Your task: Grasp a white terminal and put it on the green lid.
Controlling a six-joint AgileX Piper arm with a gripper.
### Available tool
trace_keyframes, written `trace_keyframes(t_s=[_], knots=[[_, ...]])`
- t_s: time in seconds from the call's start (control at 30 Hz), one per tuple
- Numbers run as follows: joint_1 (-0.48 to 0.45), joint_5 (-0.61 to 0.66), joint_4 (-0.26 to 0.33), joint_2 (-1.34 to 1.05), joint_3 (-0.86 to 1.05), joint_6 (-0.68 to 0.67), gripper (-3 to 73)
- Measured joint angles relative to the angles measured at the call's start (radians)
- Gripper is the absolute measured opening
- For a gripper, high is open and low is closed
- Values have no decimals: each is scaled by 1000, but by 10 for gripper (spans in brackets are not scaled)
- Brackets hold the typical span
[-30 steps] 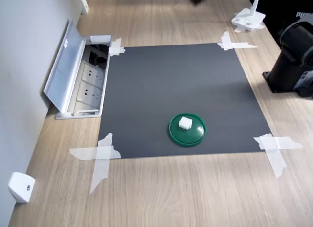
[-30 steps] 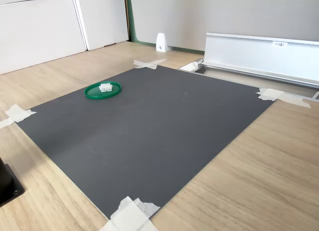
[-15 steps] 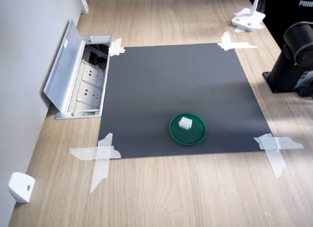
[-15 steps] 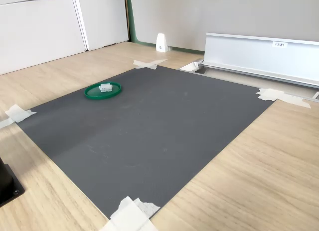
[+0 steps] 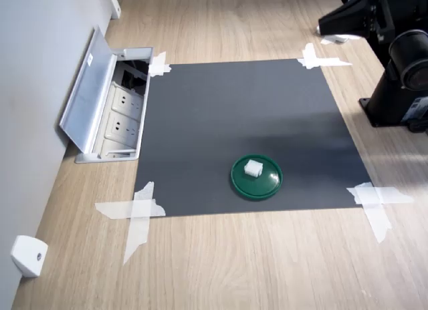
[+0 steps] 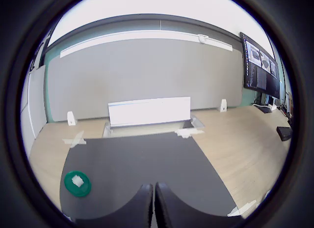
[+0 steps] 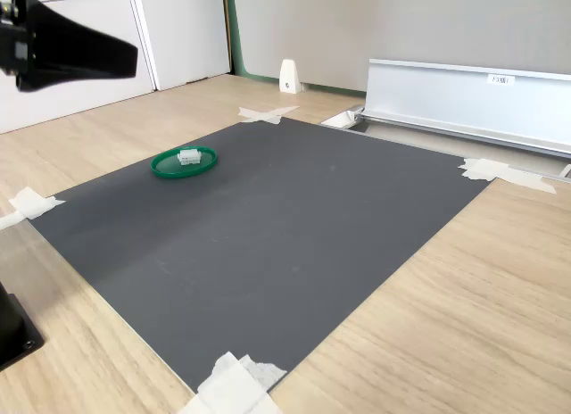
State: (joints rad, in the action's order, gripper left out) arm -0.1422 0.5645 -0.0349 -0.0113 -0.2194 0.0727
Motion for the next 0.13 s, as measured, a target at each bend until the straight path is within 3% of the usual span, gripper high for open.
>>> trace_keyframes(t_s=[0.13], knots=[[0, -9, 0, 0, 46, 0, -5]])
